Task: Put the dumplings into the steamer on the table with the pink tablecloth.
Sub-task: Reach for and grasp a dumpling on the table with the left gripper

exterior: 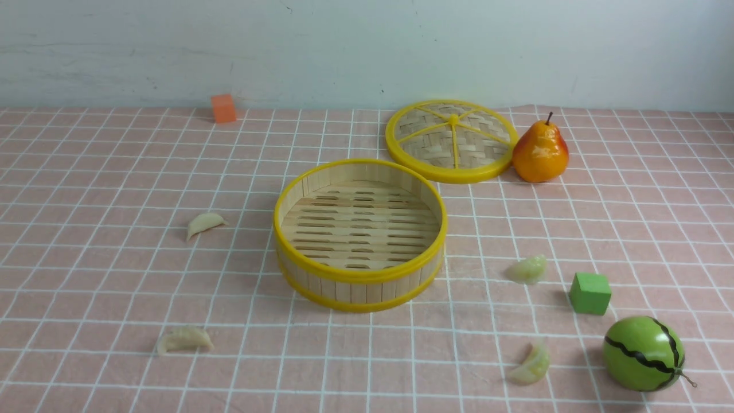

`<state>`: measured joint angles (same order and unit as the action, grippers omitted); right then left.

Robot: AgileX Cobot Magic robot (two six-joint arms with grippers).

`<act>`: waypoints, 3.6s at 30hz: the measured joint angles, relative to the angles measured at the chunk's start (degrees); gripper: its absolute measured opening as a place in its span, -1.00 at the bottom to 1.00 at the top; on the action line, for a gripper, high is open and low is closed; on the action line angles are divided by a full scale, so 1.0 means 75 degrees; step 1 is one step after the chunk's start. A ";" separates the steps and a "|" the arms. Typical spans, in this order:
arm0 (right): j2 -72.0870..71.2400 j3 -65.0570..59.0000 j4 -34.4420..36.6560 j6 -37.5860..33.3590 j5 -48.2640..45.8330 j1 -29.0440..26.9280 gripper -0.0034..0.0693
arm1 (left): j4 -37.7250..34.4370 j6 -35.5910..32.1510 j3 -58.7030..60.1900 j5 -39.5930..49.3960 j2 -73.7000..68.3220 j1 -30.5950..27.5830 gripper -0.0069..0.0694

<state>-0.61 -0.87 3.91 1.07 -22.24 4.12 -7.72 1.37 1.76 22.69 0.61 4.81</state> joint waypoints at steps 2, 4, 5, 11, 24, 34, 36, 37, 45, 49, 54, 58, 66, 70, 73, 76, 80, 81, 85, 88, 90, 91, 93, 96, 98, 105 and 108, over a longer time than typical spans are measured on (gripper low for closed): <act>0.0000 0.0000 0.0000 0.0000 0.0000 0.0000 -0.25 | 0.0000 0.0000 0.0000 0.0000 0.0000 0.0000 -0.20; 0.0000 0.0000 0.0000 0.0000 0.0000 0.0000 -0.25 | 0.0000 0.0000 0.0000 0.0000 0.0000 0.0000 -0.20; 0.0000 0.0000 0.0000 0.0000 0.0000 0.0000 -0.25 | 0.0000 0.0000 0.0000 0.0000 0.0000 0.0000 -0.20; 0.0000 0.0000 0.0000 0.0000 0.0000 0.0000 -0.25 | 0.0000 0.0000 0.0000 0.0000 0.0000 0.0000 -0.20; 0.0000 0.0000 0.0000 0.0000 0.0000 0.0000 -0.25 | 0.0000 0.0000 0.0000 -0.0011 0.0000 0.0000 -0.20; 0.0000 0.0000 0.0000 0.0000 0.0000 0.0000 -0.25 | 0.0000 0.0000 0.0000 -0.0011 0.0000 0.0000 -0.20; 0.0000 0.0000 0.0000 0.0000 0.0000 0.0000 -0.25 | 0.0000 0.0000 0.0000 -0.0011 0.0000 0.0000 -0.20; 0.0000 0.0000 0.0000 0.0000 0.0000 0.0000 -0.25 | 0.0000 0.0000 0.0000 -0.0011 0.0000 0.0000 -0.20; 0.0000 -0.0009 0.0000 0.0000 0.0174 0.0000 -0.25 | 0.0018 0.0000 0.0000 -0.0361 0.0000 0.0000 -0.20; 0.0000 -0.0078 0.0000 0.0000 0.1060 0.0000 -0.25 | 0.0018 0.0000 0.0009 -0.1949 0.0000 0.0000 -0.20; 0.0000 -0.0078 0.0119 0.0341 0.2839 0.0000 -0.25 | 0.0018 0.0000 0.0009 -0.4343 0.0000 0.0000 -0.20; 0.0000 -0.0078 0.0453 0.1347 0.4103 0.0000 -0.25 | -0.0053 0.0137 0.0009 -0.5813 0.0000 0.0000 -0.20; 0.0240 0.0247 0.0361 0.2361 0.4589 0.0000 -0.54 | -0.0368 0.1434 -0.0890 -0.6000 -0.0571 0.0000 -0.44; 0.1238 0.1129 -0.0522 0.2286 0.4111 0.0000 -0.92 | 0.0081 0.1398 -0.2591 -0.4899 -0.2107 0.0000 -0.84; 0.2344 0.1617 -0.1186 0.2272 0.3492 0.0000 -0.94 | 0.0216 0.1372 -0.3580 -0.4156 -0.3650 0.0000 -0.86; 0.3673 0.2090 -0.1629 0.2272 0.2541 0.0000 -0.93 | 0.0437 0.1276 -0.4368 -0.3321 -0.5530 0.0000 -0.86; 0.5263 0.3011 -0.1419 0.2124 0.0951 0.0081 -0.93 | 0.0508 0.1210 -0.5859 -0.1214 -0.7969 0.0000 -0.86; 0.5606 0.3317 -0.1371 0.1980 0.0576 0.0141 -0.92 | 0.0480 0.1164 -0.6201 -0.0862 -0.8416 0.0000 -0.86; 0.6742 0.4305 -0.1177 0.1064 -0.0741 0.0539 -0.92 | 0.0137 0.0690 -0.7735 0.0833 -1.0147 0.0000 -0.86; 0.7540 0.4831 -0.0735 0.0354 -0.1187 0.0938 -0.92 | -0.0051 0.0330 -0.9003 0.1654 -1.1317 0.0000 -0.86; 0.8025 0.5032 -0.0369 -0.0266 -0.1187 0.1219 -0.92 | -0.0068 0.0133 -1.0178 0.2150 -1.2215 0.0000 -0.86; 0.8160 0.5065 -0.0260 -0.0471 -0.1187 0.1297 -0.92 | -0.0068 0.0058 -1.0580 0.2338 -1.2627 0.0000 -0.86; 0.8340 0.5071 -0.0128 -0.0746 -0.1217 0.1332 -0.92 | -0.0035 -0.0001 -1.1183 0.2657 -1.3127 0.0000 -0.86; 0.8645 0.5077 -0.0014 -0.1140 -0.1318 0.1375 -0.92 | 0.0199 -0.0092 -1.2589 0.3199 -1.4334 0.0000 -0.83; 0.8752 0.5077 0.0001 -0.1245 -0.1326 0.1375 -0.91 | 0.0420 -0.0312 -1.3665 0.3757 -1.5299 0.0000 -0.69; 0.8793 0.5086 0.0001 -0.1260 -0.1257 0.1375 -0.91 | 0.0672 -0.1018 -1.6664 0.5590 -1.7978 0.0030 0.17; 0.8810 0.5095 0.0001 -0.1260 -0.1199 0.1375 -0.91 | 0.0942 -0.1142 -1.7448 0.5923 -1.8673 0.0097 0.32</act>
<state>65.46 37.34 3.92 -8.38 -31.24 14.43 -0.65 -7.19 -129.10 67.11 -139.44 5.54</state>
